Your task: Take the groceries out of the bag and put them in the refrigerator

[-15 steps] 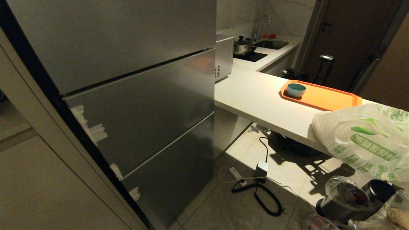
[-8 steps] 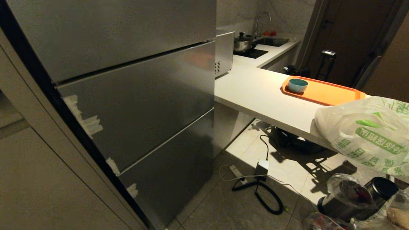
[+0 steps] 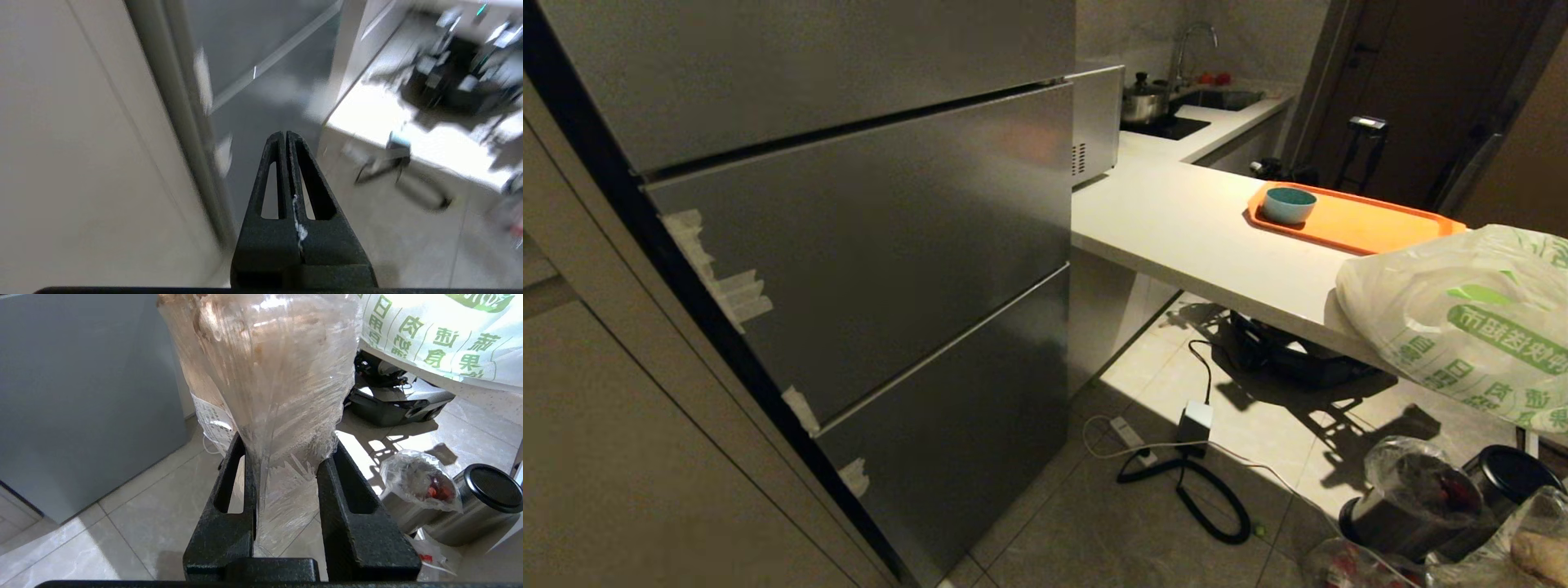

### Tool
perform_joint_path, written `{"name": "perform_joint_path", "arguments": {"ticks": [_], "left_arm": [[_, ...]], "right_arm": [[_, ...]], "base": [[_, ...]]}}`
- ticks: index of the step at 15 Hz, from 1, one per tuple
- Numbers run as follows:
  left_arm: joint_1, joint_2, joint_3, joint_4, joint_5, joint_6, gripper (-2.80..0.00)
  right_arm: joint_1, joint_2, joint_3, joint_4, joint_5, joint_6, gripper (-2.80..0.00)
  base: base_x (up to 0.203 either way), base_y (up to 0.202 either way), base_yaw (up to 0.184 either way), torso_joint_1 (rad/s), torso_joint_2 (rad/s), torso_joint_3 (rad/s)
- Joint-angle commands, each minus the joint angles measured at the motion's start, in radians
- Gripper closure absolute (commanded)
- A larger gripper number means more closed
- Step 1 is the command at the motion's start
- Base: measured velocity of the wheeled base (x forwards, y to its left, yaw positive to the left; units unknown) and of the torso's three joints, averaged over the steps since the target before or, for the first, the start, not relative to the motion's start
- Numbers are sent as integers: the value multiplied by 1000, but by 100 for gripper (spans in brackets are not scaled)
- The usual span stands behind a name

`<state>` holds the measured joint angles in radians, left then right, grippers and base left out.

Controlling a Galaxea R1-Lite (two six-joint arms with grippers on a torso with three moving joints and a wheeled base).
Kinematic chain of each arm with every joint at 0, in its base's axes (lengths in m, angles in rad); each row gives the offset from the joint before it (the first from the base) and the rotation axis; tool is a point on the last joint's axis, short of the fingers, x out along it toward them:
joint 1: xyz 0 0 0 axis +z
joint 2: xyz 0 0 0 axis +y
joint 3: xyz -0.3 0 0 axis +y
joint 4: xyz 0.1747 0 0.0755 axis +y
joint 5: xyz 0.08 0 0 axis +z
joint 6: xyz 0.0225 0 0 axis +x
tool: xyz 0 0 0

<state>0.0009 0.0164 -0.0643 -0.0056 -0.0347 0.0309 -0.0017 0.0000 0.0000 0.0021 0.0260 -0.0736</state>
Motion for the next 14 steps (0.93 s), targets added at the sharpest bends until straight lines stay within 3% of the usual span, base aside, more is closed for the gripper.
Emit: {"name": "perform_joint_path", "arguments": {"ticks": [1, 4, 8, 12, 14], "left_arm": [[-3, 131, -87, -10, -13, -21, 0], [-21, 423, -167, -121, -21, -56, 0], [-30, 833, -223, -437, -24, -99, 0], [-29, 1125, -300, -663, -14, -178, 0], [-22, 1234, -337, -775, 22, -193, 0]], "right_arm": [[0, 2, 0, -1, 2, -2, 0], [0, 2, -1, -2, 2, 0, 0], [0, 2, 0, -1, 0, 0, 0], [0, 2, 0, -1, 2, 0, 0], [0, 2, 0, -1, 2, 0, 0]], "base": [[0, 0, 0, -17, 28, 17], [0, 0, 0, 0, 0, 0], [0, 0, 0, 0, 0, 0], [0, 0, 0, 0, 0, 0], [0, 0, 0, 0, 0, 0]]}}
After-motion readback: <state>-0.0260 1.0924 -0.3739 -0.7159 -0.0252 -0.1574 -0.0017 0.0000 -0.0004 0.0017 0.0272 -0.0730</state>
